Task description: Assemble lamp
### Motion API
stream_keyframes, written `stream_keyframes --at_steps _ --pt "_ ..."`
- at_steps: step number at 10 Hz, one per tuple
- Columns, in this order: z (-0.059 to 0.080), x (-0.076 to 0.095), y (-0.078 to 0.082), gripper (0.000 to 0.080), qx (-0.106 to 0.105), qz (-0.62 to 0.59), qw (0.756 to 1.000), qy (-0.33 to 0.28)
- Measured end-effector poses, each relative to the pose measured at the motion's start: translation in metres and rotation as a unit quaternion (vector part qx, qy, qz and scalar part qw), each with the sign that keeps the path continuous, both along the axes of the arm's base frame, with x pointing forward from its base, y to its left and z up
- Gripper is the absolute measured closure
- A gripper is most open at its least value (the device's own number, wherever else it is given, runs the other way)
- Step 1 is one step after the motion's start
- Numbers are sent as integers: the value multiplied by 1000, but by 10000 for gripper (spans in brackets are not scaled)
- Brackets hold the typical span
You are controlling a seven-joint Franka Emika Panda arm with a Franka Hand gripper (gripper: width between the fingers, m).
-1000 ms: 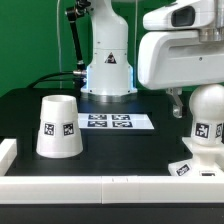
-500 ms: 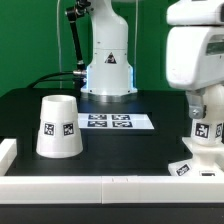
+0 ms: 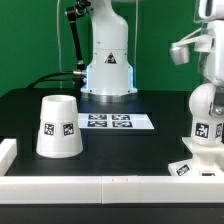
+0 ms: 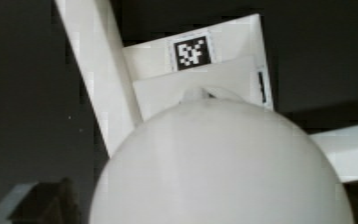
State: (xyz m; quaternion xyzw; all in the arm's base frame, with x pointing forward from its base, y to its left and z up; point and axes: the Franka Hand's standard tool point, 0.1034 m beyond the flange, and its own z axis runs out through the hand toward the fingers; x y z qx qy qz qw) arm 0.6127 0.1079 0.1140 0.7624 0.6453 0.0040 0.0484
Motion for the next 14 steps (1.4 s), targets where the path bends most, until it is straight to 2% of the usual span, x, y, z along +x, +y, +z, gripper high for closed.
stream_keyframes --at_steps 3,4,9,12,14 --pt "-2 0 -3 101 -10 43 999 4" --pt "-4 -1 -5 215 -12 48 999 6" --pt "-4 -1 -6 223 -11 22 1000 3" --pt "-5 -2 -11 223 6 -134 991 -10" --pt "-5 -2 -9 222 22 -244 969 -18"
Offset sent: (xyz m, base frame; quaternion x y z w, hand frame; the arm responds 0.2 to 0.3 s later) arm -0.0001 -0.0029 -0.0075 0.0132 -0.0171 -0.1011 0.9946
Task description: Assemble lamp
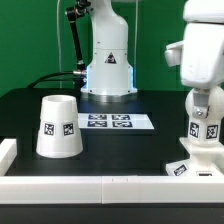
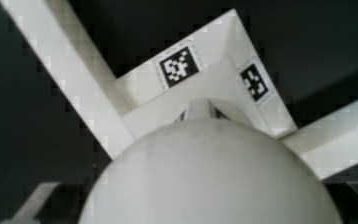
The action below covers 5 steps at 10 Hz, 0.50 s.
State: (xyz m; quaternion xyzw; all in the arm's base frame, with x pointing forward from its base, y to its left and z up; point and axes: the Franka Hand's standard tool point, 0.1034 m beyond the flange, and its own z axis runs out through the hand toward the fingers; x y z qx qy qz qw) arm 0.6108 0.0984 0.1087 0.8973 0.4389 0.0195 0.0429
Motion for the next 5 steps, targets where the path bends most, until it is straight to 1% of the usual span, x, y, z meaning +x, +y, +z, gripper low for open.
stream_keyframes --at_steps 1,5 --pt "0 0 0 222 8 -56 998 -2" --pt "-1 -1 1 222 19 -198 980 -7"
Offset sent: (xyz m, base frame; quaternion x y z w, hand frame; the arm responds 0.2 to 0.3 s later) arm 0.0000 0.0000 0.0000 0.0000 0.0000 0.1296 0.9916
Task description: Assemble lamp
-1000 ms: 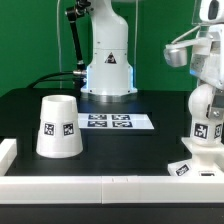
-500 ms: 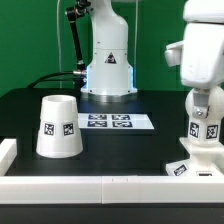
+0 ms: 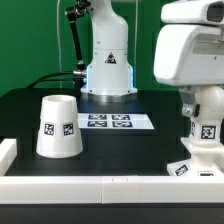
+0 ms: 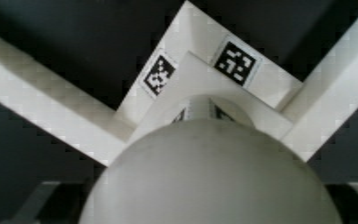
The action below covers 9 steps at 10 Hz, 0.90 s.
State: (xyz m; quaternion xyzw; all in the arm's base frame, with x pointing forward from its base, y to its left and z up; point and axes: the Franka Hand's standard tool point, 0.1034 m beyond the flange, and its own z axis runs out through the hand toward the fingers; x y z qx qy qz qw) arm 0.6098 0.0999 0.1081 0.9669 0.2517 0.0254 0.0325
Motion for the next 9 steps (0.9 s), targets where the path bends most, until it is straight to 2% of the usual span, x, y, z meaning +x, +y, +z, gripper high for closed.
stream_keyframes --at_steps 4,6,9 --pt "0 0 1 222 14 -139 990 -6" --pt "0 1 1 222 35 -245 969 -18" --pt "0 2 -3 222 58 -395 917 -18"
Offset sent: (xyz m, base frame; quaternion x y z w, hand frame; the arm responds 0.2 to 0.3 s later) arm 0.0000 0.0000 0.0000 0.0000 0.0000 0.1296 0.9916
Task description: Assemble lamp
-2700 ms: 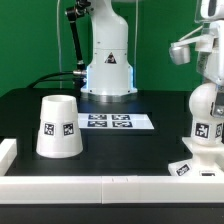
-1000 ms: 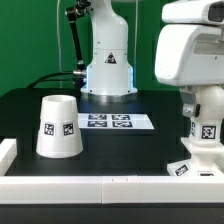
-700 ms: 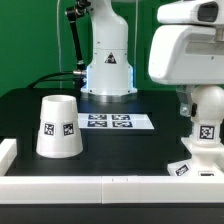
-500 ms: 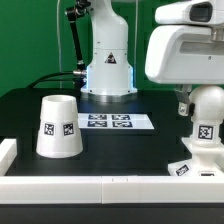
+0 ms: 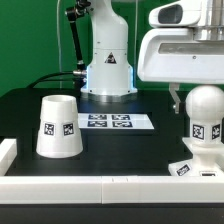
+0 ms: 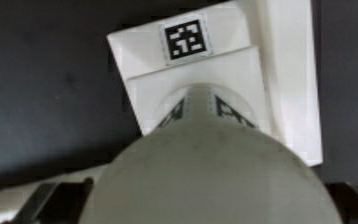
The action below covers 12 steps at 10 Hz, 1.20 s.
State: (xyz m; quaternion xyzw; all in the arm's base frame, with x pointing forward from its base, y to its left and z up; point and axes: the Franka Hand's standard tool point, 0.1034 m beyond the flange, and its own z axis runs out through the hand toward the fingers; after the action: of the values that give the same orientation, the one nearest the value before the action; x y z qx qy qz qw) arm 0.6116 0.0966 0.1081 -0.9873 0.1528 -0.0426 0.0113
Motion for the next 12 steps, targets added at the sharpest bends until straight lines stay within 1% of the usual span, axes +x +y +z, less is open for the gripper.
stream_keyframes --at_steps 3,4,6,7,8,9,11,12 --pt "0 -2 0 222 12 -115 993 8" --pt "-1 -2 1 222 14 -130 991 8" --pt "-1 -2 1 222 20 -176 984 10" --pt "-1 -3 1 222 25 -219 975 12" --pt "-1 -4 2 222 39 -283 958 20" --pt "-1 -5 3 222 52 -350 935 28" --pt "-1 -5 4 222 70 -430 899 40" --pt "-2 -5 3 222 81 -473 876 47"
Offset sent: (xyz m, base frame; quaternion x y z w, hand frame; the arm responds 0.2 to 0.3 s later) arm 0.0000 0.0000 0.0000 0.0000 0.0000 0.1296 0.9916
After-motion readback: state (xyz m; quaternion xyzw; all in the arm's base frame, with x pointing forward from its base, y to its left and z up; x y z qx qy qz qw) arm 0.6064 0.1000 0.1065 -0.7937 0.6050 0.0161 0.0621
